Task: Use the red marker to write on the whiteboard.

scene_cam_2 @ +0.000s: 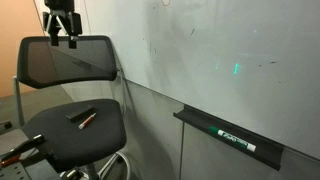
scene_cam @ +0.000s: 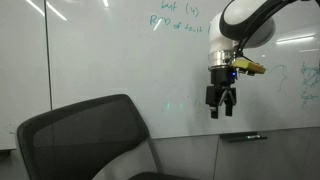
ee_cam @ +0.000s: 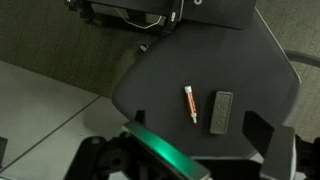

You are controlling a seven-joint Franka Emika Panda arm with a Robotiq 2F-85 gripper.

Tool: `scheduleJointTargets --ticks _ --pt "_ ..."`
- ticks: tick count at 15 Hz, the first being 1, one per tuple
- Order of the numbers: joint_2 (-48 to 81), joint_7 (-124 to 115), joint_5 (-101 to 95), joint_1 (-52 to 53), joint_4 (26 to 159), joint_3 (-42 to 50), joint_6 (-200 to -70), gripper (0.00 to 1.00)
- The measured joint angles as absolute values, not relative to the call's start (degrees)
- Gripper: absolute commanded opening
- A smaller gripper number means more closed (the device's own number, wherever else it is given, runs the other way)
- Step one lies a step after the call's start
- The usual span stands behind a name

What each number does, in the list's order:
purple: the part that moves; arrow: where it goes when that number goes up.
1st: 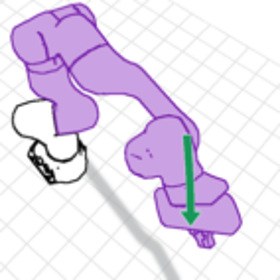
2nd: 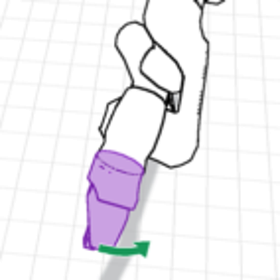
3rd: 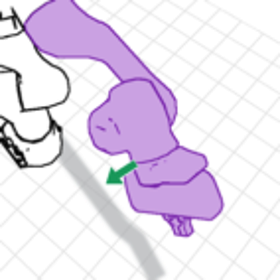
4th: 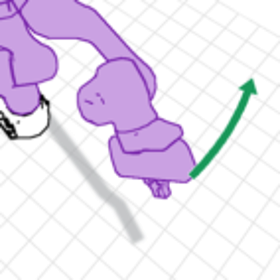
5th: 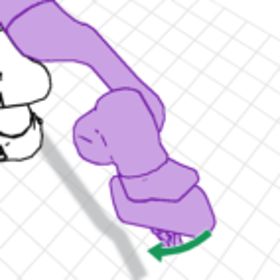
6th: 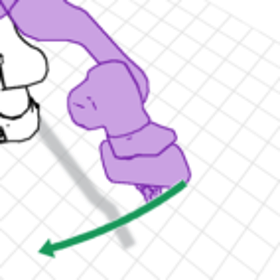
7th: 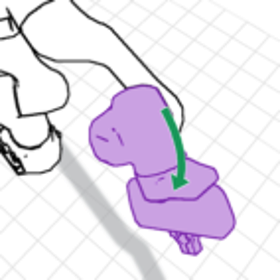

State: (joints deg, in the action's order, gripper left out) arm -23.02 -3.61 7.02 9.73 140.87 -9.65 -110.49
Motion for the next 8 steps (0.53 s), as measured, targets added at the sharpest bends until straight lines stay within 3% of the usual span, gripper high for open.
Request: scheduleJointTargets --ticks 8 --pt "-23.1 -3.6 7.0 9.7 140.1 -9.6 -110.5 1.00"
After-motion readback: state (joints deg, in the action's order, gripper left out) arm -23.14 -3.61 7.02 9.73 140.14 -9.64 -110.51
